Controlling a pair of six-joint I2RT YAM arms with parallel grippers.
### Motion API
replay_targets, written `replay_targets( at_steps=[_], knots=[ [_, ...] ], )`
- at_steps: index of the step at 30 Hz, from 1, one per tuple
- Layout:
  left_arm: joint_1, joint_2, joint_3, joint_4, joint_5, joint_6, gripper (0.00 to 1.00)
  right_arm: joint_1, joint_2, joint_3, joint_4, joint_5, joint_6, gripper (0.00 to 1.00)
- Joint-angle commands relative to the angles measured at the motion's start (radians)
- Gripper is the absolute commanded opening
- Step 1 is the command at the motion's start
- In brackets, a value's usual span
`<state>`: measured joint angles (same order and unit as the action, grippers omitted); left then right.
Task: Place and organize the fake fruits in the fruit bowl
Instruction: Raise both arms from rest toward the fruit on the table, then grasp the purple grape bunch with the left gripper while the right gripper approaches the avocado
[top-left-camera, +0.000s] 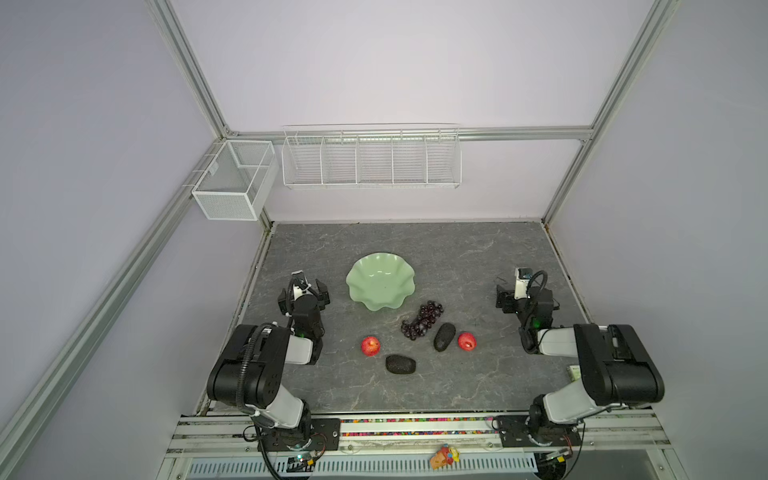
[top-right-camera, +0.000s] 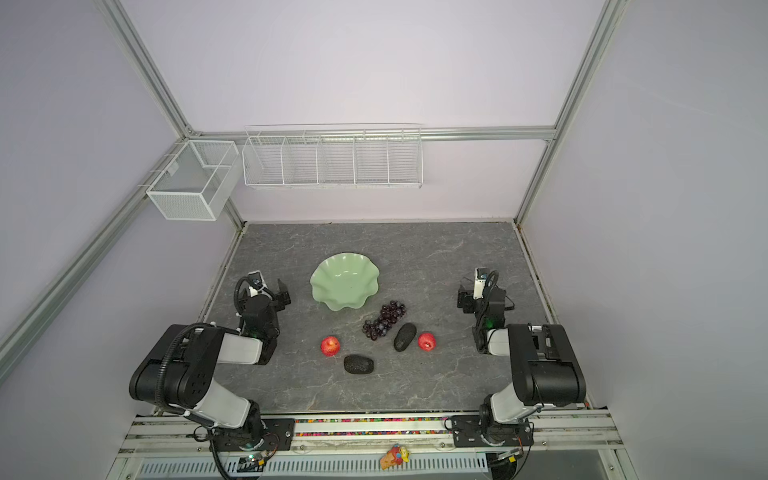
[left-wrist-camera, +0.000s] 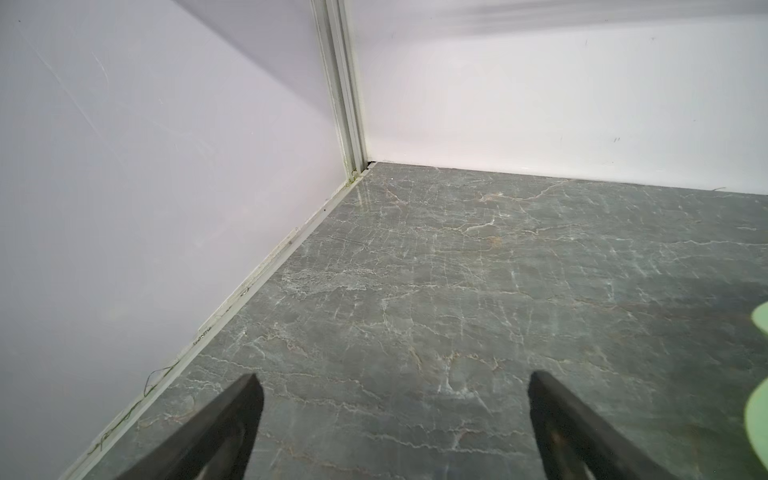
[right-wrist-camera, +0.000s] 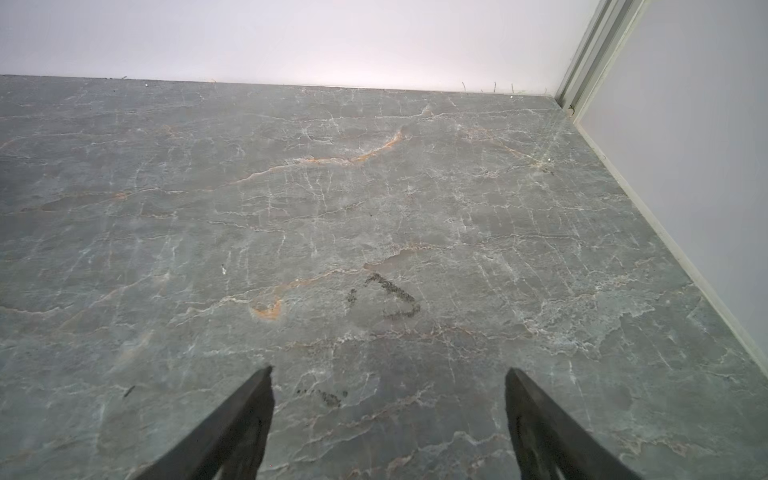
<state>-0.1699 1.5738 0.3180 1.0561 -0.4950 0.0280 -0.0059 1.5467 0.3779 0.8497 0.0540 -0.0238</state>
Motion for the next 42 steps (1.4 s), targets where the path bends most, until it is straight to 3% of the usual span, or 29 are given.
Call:
replay_targets(
  at_steps=[1,21,22,24,25,26,27,29,31,33,36,42],
  knots=[
    [0.006,-0.001,0.020,0.003,0.010,-0.003,0.99,-0.005,-0.017,0.012,0.009,-0.012,-0.011,0.88],
    [0.007,-0.001,0.014,0.009,0.007,-0.003,0.99,-0.008,-0.026,0.002,0.026,0.008,-0.002,0.88],
    [0.006,-0.006,0.004,0.038,-0.030,-0.008,0.99,-0.007,-0.052,-0.004,0.023,0.040,0.012,0.88],
    [0.010,-0.045,-0.040,0.067,-0.002,-0.019,0.95,-0.005,-0.173,-0.013,-0.061,0.066,0.014,0.88],
    [-0.017,-0.067,-0.070,0.136,-0.016,0.032,0.95,0.005,-0.255,0.001,-0.155,0.082,0.015,0.88],
    [-0.075,-0.116,-0.076,0.127,-0.110,0.075,0.97,0.014,-0.329,0.028,-0.263,0.103,0.036,0.88],
    [-0.130,-0.186,-0.062,0.066,-0.171,0.135,0.97,0.023,-0.401,0.077,-0.407,0.104,0.070,0.88],
    [-0.221,-0.343,0.045,-0.263,-0.219,0.186,0.96,0.051,-0.487,0.168,-0.645,0.062,0.118,0.88],
    [-0.247,-0.470,0.234,-0.779,-0.076,0.050,0.93,0.122,-0.546,0.210,-0.782,0.018,0.153,0.88],
    [-0.255,-0.514,0.363,-1.047,0.146,-0.113,0.86,0.199,-0.592,0.215,-0.857,-0.055,0.175,0.88],
    [-0.321,-0.496,0.469,-1.196,0.431,-0.248,0.81,0.323,-0.650,0.165,-0.897,-0.101,0.217,0.88],
    [-0.619,-0.278,0.650,-1.379,0.526,-0.267,0.81,0.390,-0.727,0.017,-0.848,-0.188,0.309,0.88]
  ],
)
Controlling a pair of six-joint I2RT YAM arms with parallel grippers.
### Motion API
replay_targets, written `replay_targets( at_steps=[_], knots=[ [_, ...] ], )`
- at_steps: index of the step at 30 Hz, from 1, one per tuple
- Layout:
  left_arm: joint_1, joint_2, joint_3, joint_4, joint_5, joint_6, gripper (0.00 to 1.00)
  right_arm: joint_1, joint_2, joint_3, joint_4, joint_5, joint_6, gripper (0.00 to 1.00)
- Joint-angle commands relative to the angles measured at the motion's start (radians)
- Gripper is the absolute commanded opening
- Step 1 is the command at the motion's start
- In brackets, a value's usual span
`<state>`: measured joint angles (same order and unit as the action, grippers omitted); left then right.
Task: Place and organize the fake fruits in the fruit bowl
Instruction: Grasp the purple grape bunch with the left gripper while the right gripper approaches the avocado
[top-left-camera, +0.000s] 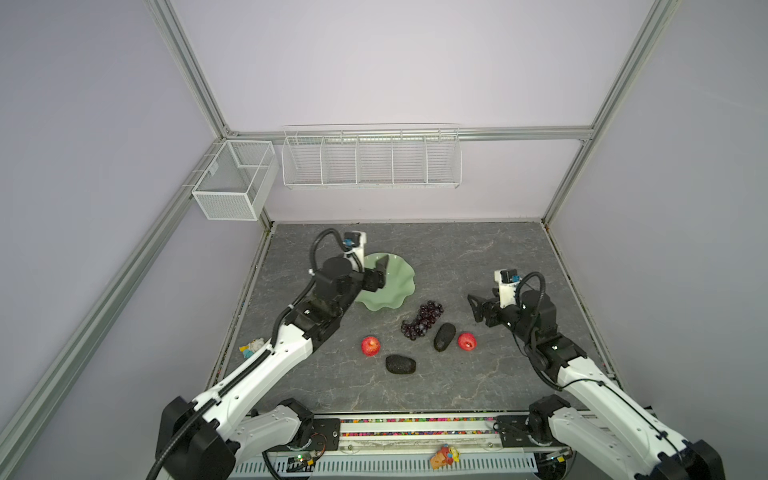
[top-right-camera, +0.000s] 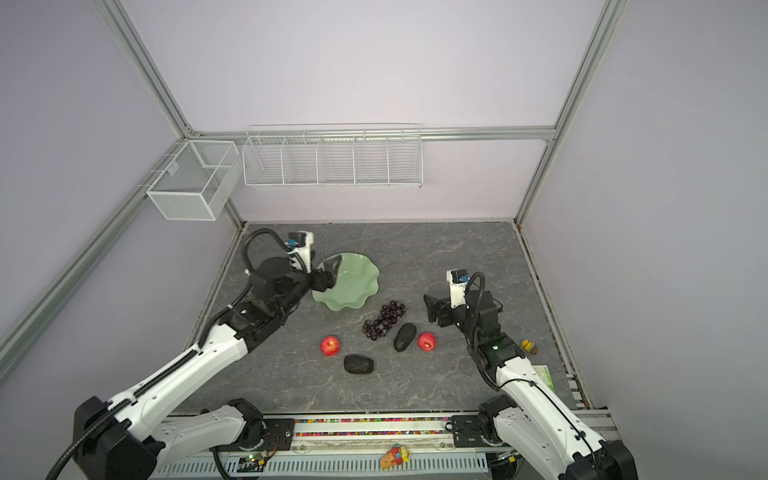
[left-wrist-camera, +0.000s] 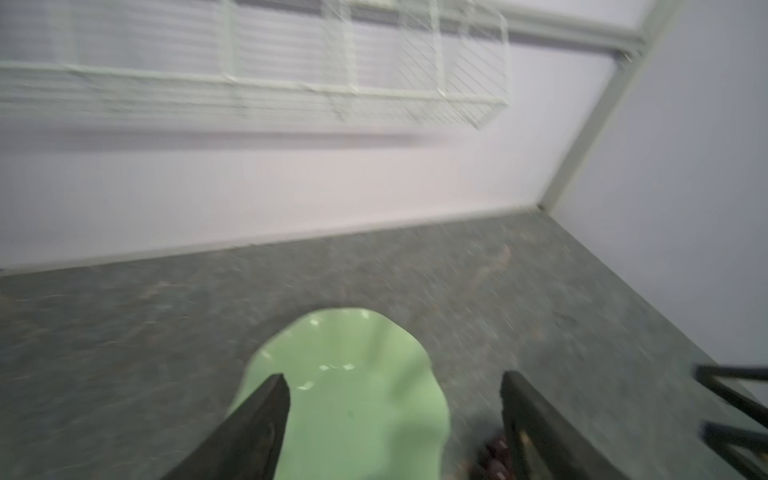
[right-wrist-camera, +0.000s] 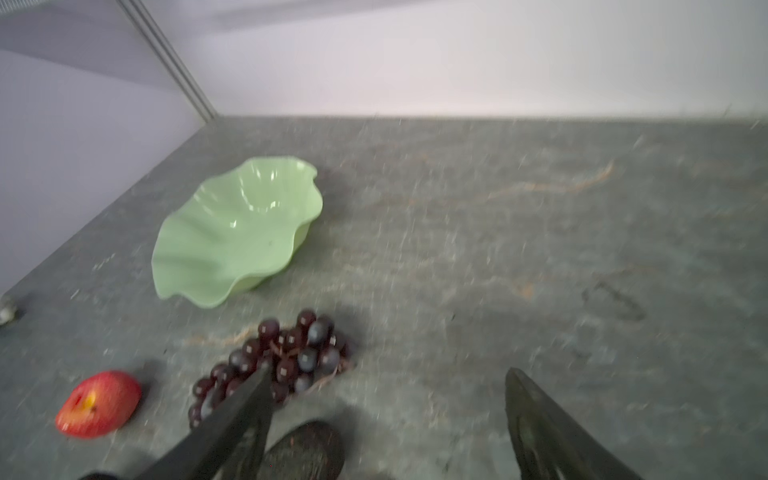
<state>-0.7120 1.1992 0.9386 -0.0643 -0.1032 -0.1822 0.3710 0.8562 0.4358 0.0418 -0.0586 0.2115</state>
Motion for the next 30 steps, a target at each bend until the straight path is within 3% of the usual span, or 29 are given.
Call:
replay_targets(
  at_steps=[1,6,13,21,30],
  knots=[
    [-0.106,0.139,0.045,-0.267,0.135,-0.063,0.82,0.023,-0.054,-0.053,-0.041,-0.100,0.083,0.88],
    [-0.171,0.320,0.124,-0.314,0.100,-0.070,0.83,0.073,-0.128,-0.059,-0.103,-0.157,0.095,0.88],
    [-0.185,0.530,0.269,-0.407,0.115,-0.054,0.84,0.107,-0.230,-0.076,-0.157,-0.182,0.093,0.88],
    [-0.202,0.658,0.351,-0.432,0.073,-0.057,0.82,0.117,-0.211,-0.066,-0.153,-0.185,0.083,0.88],
    [-0.214,0.763,0.415,-0.465,0.027,-0.054,0.74,0.118,-0.192,-0.065,-0.137,-0.183,0.077,0.88]
  ],
)
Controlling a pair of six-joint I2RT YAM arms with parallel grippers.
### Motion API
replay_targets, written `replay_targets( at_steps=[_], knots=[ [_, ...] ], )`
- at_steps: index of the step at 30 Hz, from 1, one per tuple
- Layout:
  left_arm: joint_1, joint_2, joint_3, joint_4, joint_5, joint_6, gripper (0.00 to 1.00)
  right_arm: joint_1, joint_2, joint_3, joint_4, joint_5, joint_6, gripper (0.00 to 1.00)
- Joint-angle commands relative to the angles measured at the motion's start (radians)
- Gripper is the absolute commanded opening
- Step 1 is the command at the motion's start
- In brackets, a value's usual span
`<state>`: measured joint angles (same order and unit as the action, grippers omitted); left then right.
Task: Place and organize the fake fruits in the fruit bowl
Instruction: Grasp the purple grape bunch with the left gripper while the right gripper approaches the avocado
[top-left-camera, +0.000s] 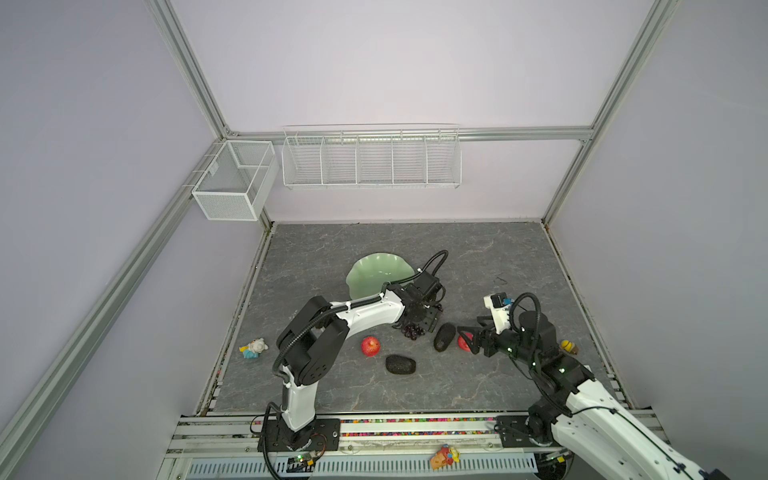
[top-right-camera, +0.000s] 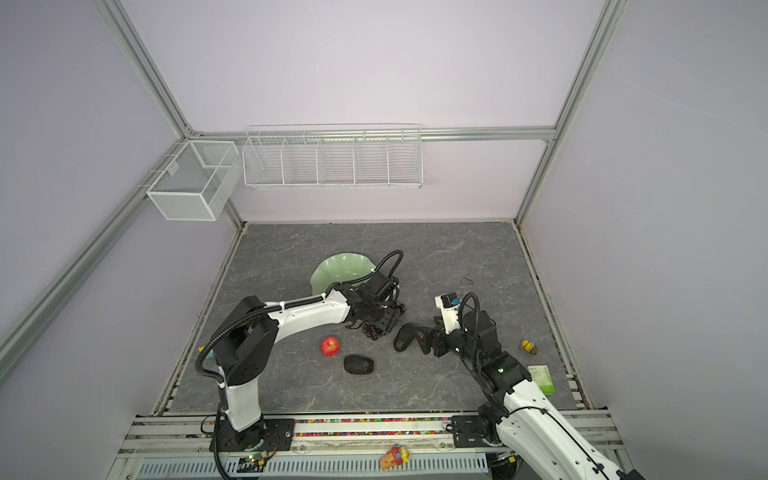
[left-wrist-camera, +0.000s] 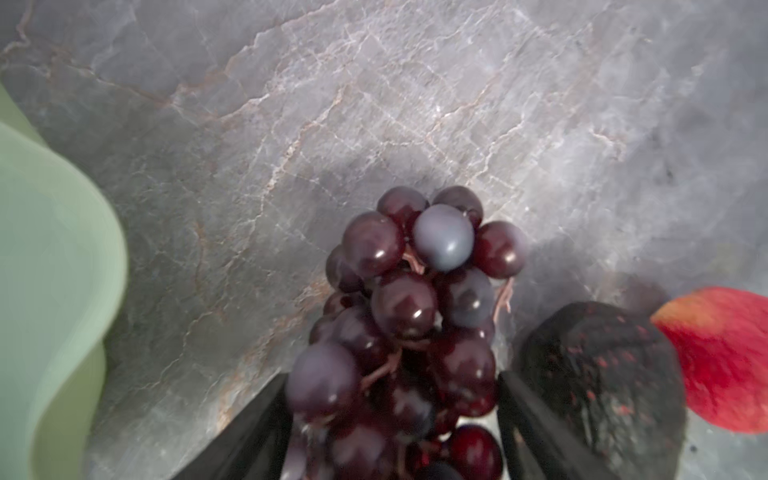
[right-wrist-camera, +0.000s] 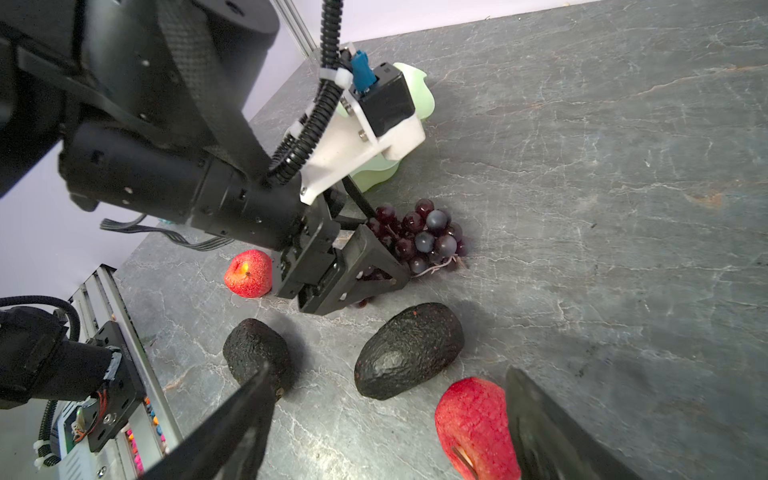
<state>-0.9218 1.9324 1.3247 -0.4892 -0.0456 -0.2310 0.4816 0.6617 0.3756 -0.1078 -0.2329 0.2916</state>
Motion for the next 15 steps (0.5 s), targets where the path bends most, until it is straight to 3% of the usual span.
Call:
replay_targets(
  at_steps=[1,5,13,15],
  knots=[
    [-0.006,0.040,0.028,-0.033,-0.028,-0.001,0.73,0.008,0.003,-0.003,0.011,-0.009,-0.004,0.88],
    [-0.006,0.057,0.029,-0.010,-0.003,0.004,0.59,0.007,-0.002,0.007,0.004,-0.008,-0.008,0.88],
    [-0.003,0.008,0.044,0.027,0.049,0.001,0.16,0.008,-0.005,0.014,0.015,-0.003,-0.005,0.88],
    [-0.001,-0.020,0.036,0.038,0.046,-0.002,0.13,0.009,0.001,0.014,0.023,-0.001,-0.003,0.88]
  ],
)
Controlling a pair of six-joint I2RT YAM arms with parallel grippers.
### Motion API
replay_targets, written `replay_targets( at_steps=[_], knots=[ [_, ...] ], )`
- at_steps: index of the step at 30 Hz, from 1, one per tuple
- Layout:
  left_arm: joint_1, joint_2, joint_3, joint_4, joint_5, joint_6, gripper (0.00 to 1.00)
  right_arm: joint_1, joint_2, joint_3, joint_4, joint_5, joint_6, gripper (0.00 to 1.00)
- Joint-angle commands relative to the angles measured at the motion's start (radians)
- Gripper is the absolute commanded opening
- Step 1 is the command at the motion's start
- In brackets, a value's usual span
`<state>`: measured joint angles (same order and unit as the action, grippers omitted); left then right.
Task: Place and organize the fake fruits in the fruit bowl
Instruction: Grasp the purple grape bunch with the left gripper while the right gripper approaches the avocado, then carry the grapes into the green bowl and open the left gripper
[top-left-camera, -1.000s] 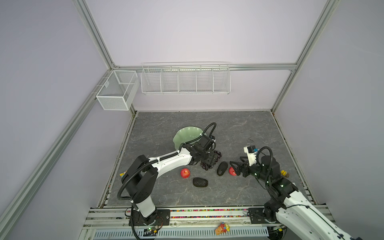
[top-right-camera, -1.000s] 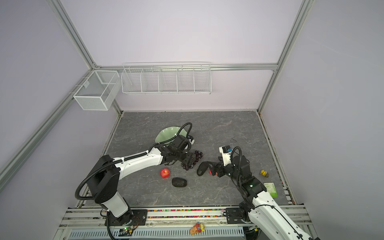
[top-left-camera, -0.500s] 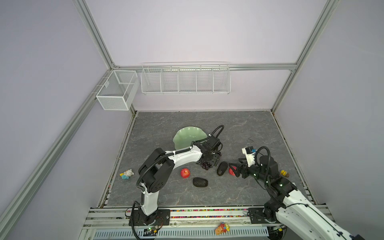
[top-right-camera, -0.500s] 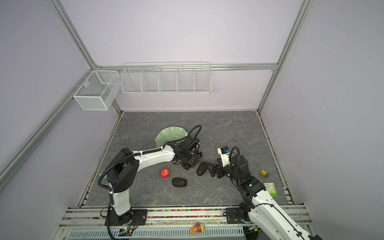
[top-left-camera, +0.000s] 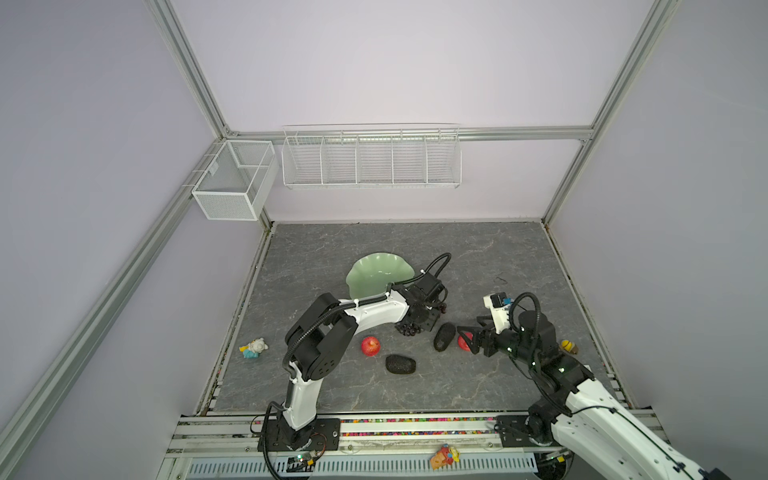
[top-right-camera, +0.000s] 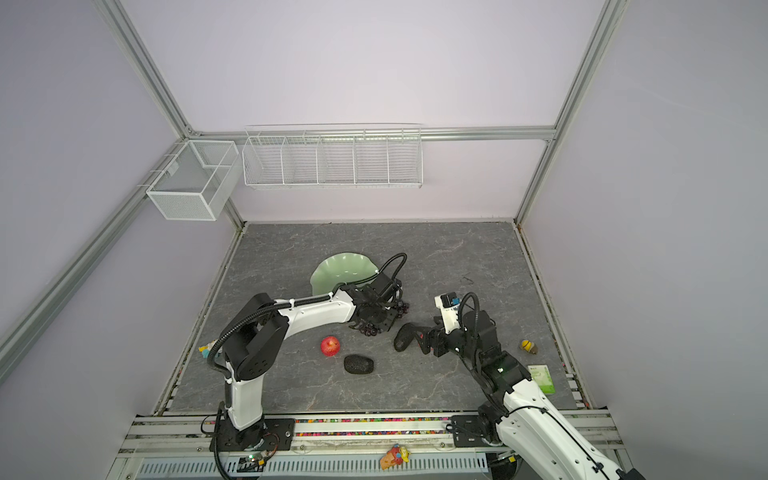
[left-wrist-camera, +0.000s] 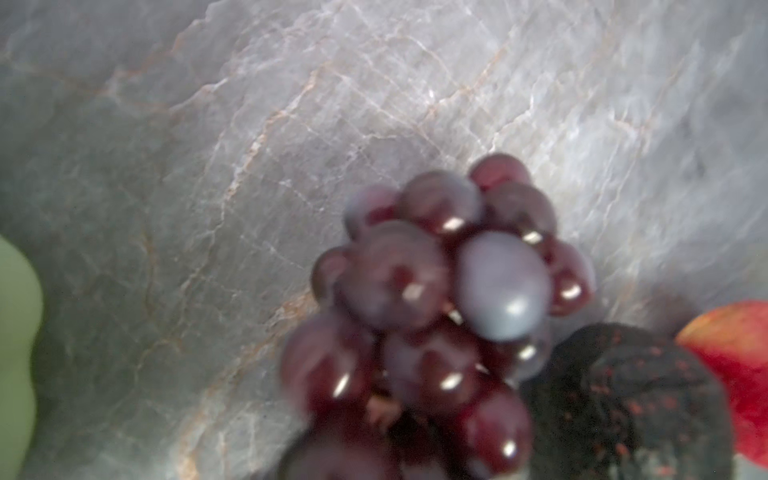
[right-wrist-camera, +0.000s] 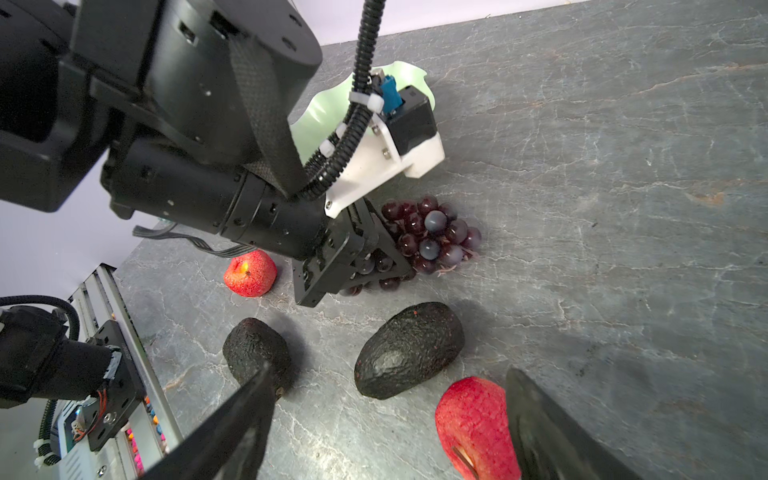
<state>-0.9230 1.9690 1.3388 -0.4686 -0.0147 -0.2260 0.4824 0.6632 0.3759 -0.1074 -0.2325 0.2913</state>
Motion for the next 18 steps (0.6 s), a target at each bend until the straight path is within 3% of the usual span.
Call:
replay_targets(
  at_steps=[1,11,18],
  knots=[
    [0.003,-0.071,0.014,0.025,0.016,-0.008,0.11,0.008,0.005,0.019,0.023,-0.004,-0.004,0.88],
    [0.053,-0.222,0.005,0.059,0.117,-0.030,0.08,0.008,0.030,0.036,0.051,-0.019,0.006,0.88],
    [0.173,-0.335,0.016,0.008,0.054,-0.028,0.09,0.014,0.102,0.118,0.078,-0.071,0.006,0.88]
  ],
)
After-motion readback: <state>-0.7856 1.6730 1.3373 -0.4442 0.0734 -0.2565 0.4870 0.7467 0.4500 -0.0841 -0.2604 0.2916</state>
